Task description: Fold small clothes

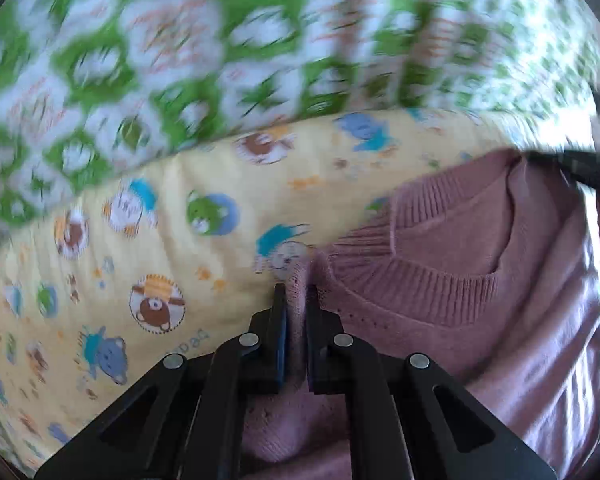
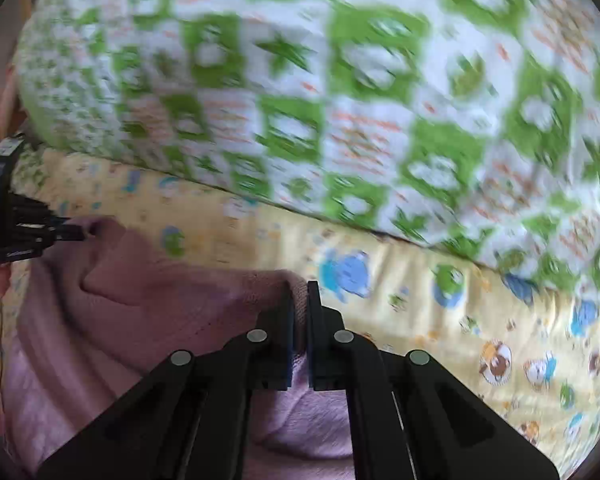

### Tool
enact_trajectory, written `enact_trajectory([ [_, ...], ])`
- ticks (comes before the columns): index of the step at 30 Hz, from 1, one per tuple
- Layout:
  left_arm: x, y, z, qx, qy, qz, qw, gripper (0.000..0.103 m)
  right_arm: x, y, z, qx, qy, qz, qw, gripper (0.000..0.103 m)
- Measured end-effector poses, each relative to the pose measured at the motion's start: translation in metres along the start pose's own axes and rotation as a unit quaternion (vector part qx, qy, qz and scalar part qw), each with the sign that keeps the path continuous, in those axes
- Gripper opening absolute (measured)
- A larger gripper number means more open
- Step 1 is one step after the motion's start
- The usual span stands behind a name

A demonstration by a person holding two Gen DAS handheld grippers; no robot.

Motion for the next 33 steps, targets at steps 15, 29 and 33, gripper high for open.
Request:
enact_trajectory([
  [15, 0.06, 0.054, -0.069, -0.04, -0.025, -0.114, 0.9923, 0.065, 0.024, 0.006, -0.04, 0.036, -0.058, 0.094, 0.993, 0.033],
  [29, 0.296, 0.019, -0.137, 0.003, 0.047, -0.205, 0.9777, 0.067, 0.182, 0.104, -0.138, 0.005, -0.058, 0.145, 0.988, 0.049],
  [33, 0.345, 0.003, -0.151, 0.007, 0.062, -0.19, 0.9797, 0.067, 0.215, 0.12, -0.145, 0.011, -0.053, 0.169, 0.984, 0.05],
])
Point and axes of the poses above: each gripper's, at about its wrist camera, not at the fingertips, and z roughly the way its jaws point, y to its left, x to its underside, the point moved 2 cm from there along z, roughly the way its jaws point, and after that the axes turned 13 degrees about -x, right-handed, at the moved point
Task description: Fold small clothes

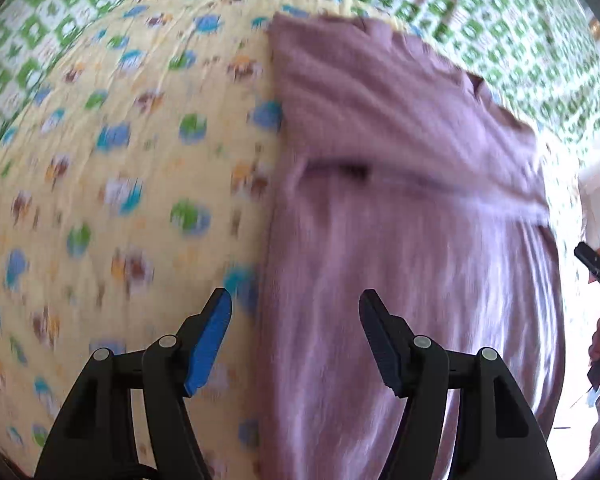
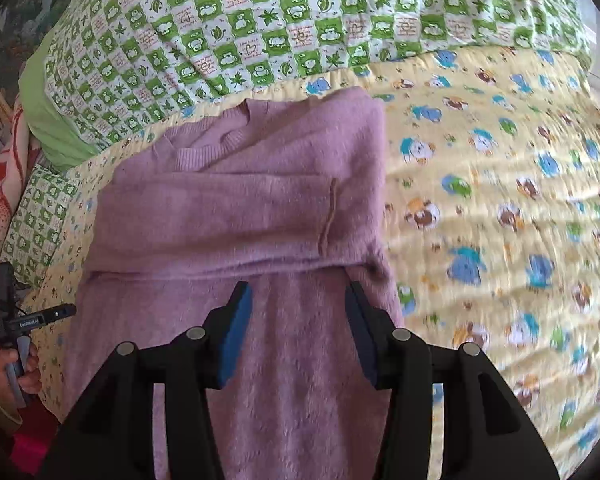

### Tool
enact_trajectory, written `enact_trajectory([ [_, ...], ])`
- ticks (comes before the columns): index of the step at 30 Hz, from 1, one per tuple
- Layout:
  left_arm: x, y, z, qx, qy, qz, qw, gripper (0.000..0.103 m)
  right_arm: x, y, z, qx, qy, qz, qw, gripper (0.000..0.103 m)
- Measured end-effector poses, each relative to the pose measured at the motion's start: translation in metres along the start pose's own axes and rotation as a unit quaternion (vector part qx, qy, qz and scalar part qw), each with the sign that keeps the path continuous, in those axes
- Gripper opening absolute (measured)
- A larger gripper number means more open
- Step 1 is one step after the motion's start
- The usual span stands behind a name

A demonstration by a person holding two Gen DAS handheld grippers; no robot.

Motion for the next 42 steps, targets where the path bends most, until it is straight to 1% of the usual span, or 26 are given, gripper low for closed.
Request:
enact_trajectory([
  [2, 0.024, 0.003, -0.009, 0.008, 0.002, -0.003, 1.0, 0.07, 0.016, 0.004, -0.011, 0.004, -0.001, 0.009, 1.0, 0.051],
  [5, 0.053, 0.006, -0.017, 0.024, 0.006, -0.011, 0.9996, 0.072, 0.04, 0.008, -0.028, 0.009, -0.004, 0.019, 1.0, 0.055],
  [10, 0.095, 0.009, -0.031, 0.028, 0.015, -0.006, 0.9995, 0.072, 0.077, 0.011, -0.049, 0.015, -0.006, 0.035, 0.999, 0.056],
  [19, 0.15, 0.003, -0.038, 0.052, 0.044, 0.024, 0.9974, 0.074, 0.128, 0.015, -0.081, 0.022, -0.02, 0.06, 0.998, 0.056],
  [22, 0.167, 0.006, -0.04, 0.058, 0.053, 0.033, 0.9964, 0.076, 0.145, 0.018, -0.09, 0.02, -0.017, 0.064, 0.998, 0.056],
  [25, 0.182, 0.006, -0.041, 0.068, 0.062, 0.04, 0.995, 0.076, 0.162, 0.017, -0.096, 0.019, -0.009, 0.07, 0.997, 0.056],
  [30, 0.204, 0.007, -0.04, 0.082, 0.081, 0.045, 0.9923, 0.078, 0.189, 0.007, -0.107, 0.011, -0.001, 0.102, 0.995, 0.057],
  [32, 0.213, 0.006, -0.04, 0.084, 0.083, 0.049, 0.9918, 0.079, 0.199, 0.006, -0.11, 0.006, 0.005, 0.114, 0.993, 0.057],
  [35, 0.221, 0.001, -0.041, 0.079, 0.083, 0.059, 0.9916, 0.08, 0.211, 0.006, -0.109, 0.001, 0.013, 0.121, 0.993, 0.056],
  [39, 0.222, -0.007, -0.04, 0.071, 0.085, 0.072, 0.9913, 0.08, 0.22, 0.009, -0.102, -0.01, 0.025, 0.129, 0.991, 0.056],
  [41, 0.222, -0.011, -0.039, 0.063, 0.084, 0.079, 0.9913, 0.08, 0.223, 0.013, -0.095, 0.005, 0.048, 0.117, 0.992, 0.056],
  [42, 0.222, -0.013, -0.039, 0.056, 0.084, 0.083, 0.9914, 0.08, 0.225, 0.017, -0.091, 0.01, 0.061, 0.107, 0.992, 0.052],
])
Point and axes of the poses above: each gripper's, at about its wrist camera, not at the fingertips, and z roughly the way its jaws point, y to its left, x to its underside, the point moved 2 cm from there along z, roughly the way its jaws point, and after that the axes turned 13 degrees about -x, right-handed, at the moved point
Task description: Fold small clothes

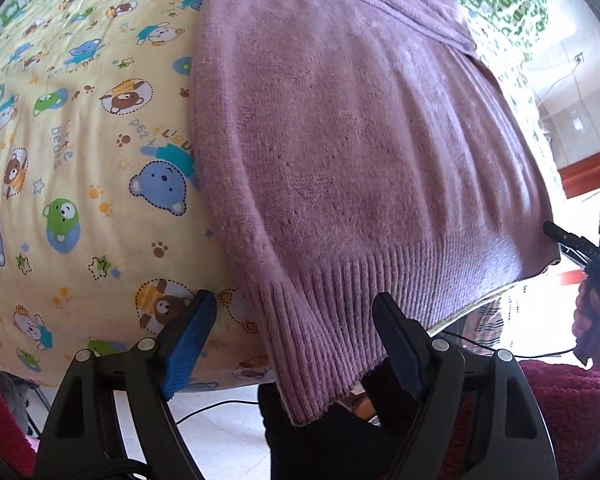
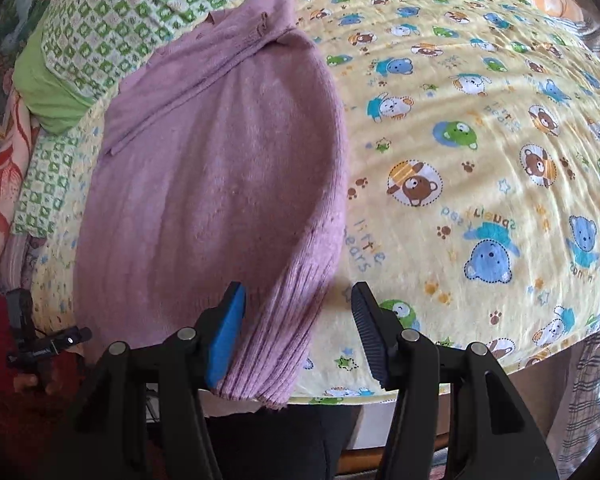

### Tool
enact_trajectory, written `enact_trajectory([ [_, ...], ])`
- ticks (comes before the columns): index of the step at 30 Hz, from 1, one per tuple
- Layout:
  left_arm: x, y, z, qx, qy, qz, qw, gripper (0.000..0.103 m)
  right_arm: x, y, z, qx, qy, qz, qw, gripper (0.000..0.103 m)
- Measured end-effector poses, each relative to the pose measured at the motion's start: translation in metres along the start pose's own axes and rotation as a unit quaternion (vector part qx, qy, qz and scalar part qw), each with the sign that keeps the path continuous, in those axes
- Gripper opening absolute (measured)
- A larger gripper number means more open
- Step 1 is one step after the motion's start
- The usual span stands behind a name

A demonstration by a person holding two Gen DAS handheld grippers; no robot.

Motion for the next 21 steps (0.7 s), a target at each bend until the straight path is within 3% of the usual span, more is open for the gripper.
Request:
enact_trajectory([
  [2, 0.0, -0.004, 0.003, -0.011, 0.0, 0.004, 0.9999, 0.08, 0.003, 0.002, 0.006, 0.003, 0.023, -0.01, 1.0, 0.036],
  [3, 0.0, -0.007, 0.003, -0.017, 0.0, 0.006, 0.9998, 0.08, 0.005, 0.0, 0.008, 0.007, 0.032, -0.011, 0.999, 0.018],
  [4, 0.0, -0.009, 0.004, -0.024, -0.001, 0.009, 0.9997, 0.08, 0.007, -0.003, 0.007, 0.013, 0.035, -0.012, 0.999, 0.009],
  [9, 0.0, -0.013, 0.006, -0.037, -0.004, 0.016, 0.9992, 0.076, 0.011, -0.021, -0.007, -0.01, 0.024, 0.008, 1.0, 0.008],
  [12, -0.002, -0.012, 0.005, -0.043, -0.004, 0.015, 0.999, 0.066, 0.008, -0.021, -0.005, -0.027, 0.025, 0.012, 0.999, 0.008],
  [15, -0.004, -0.012, 0.002, -0.047, -0.001, 0.02, 0.9987, 0.046, 0.004, -0.019, 0.002, -0.049, 0.028, 0.036, 0.998, 0.011],
  [17, -0.004, -0.012, -0.001, -0.032, 0.002, 0.023, 0.9992, 0.015, 0.003, -0.016, 0.004, -0.055, 0.025, 0.034, 0.998, 0.012],
  [21, -0.002, -0.013, -0.003, -0.021, -0.002, 0.026, 0.9994, 0.008, 0.001, -0.016, 0.01, -0.056, 0.037, 0.025, 0.997, 0.012],
])
Point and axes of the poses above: each gripper's, at about its wrist camera, not at the fingertips, and z roughly the way its jaws point, y to its left, x to its underside, the point moved 2 cm from there along z, roughly the way its jaws point, and after that the axes turned 13 degrees about -x, right-handed, at the moved point
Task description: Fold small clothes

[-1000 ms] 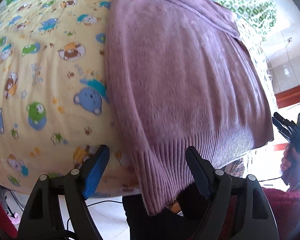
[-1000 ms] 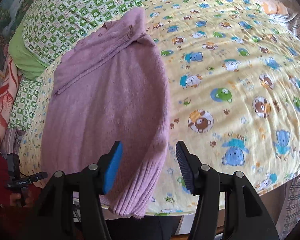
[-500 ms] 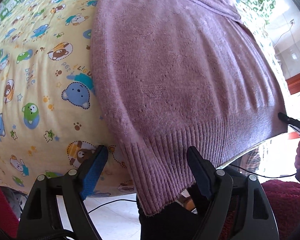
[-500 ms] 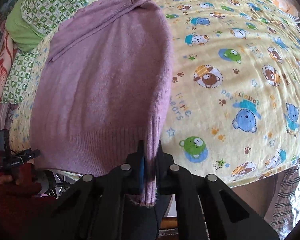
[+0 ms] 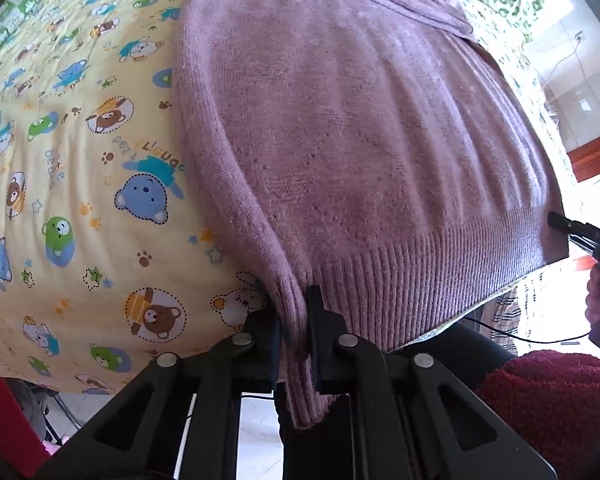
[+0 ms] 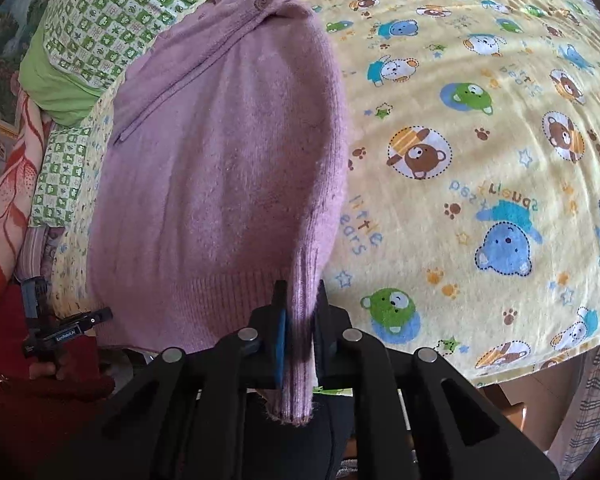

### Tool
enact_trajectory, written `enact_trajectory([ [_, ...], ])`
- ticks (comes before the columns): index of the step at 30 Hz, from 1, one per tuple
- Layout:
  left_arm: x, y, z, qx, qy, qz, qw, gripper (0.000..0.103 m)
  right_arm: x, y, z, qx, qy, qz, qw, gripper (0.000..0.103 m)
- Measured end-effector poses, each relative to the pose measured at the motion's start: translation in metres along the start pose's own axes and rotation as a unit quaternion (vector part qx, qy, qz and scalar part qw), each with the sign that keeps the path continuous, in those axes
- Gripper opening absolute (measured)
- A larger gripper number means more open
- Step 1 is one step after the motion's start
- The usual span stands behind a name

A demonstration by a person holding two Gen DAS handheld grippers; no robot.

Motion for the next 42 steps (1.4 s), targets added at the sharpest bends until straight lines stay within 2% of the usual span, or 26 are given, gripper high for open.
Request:
enact_trajectory([
  [6, -0.004, 0.012, -0.018, 0.057, -0.02, -0.036, 0.9975, 0.006, -0.004, 0.008, -0.008, -0.007, 0.009, -0.031, 0.999, 0.008],
  [11, -0.032, 0.02, -0.058, 0.099, -0.077, -0.065, 0.9899, 0.005, -0.018, 0.016, -0.027, -0.076, -0.031, -0.022, 0.996, 0.008],
  [16, -0.078, 0.031, -0.1, 0.129, -0.148, -0.086, 0.9766, 0.005, -0.045, 0.034, -0.05, -0.154, -0.103, -0.019, 0.983, 0.008],
  [21, -0.132, 0.043, -0.118, 0.124, -0.199, -0.098, 0.9673, 0.005, -0.091, 0.054, -0.062, -0.189, -0.166, -0.027, 0.968, 0.008],
  [26, -0.192, 0.057, -0.117, 0.111, -0.234, -0.114, 0.9593, 0.005, -0.153, 0.07, -0.059, -0.19, -0.204, -0.045, 0.959, 0.008],
  [36, -0.311, 0.075, -0.085, 0.079, -0.239, -0.142, 0.9574, 0.005, -0.275, 0.074, -0.007, -0.164, -0.211, -0.063, 0.962, 0.008],
  [42, -0.364, 0.074, -0.059, 0.063, -0.229, -0.146, 0.9604, 0.005, -0.327, 0.07, 0.025, -0.146, -0.207, -0.051, 0.966, 0.008],
])
Point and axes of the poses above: each gripper's, at about its wrist camera, not at the fingertips, and z roughly the way its jaws point, y to its left, x to its underside, the point moved 2 cm from there along z, roughly the way its jaws point, and after that the axes turned 13 degrees about -x, right-handed, at the moved point
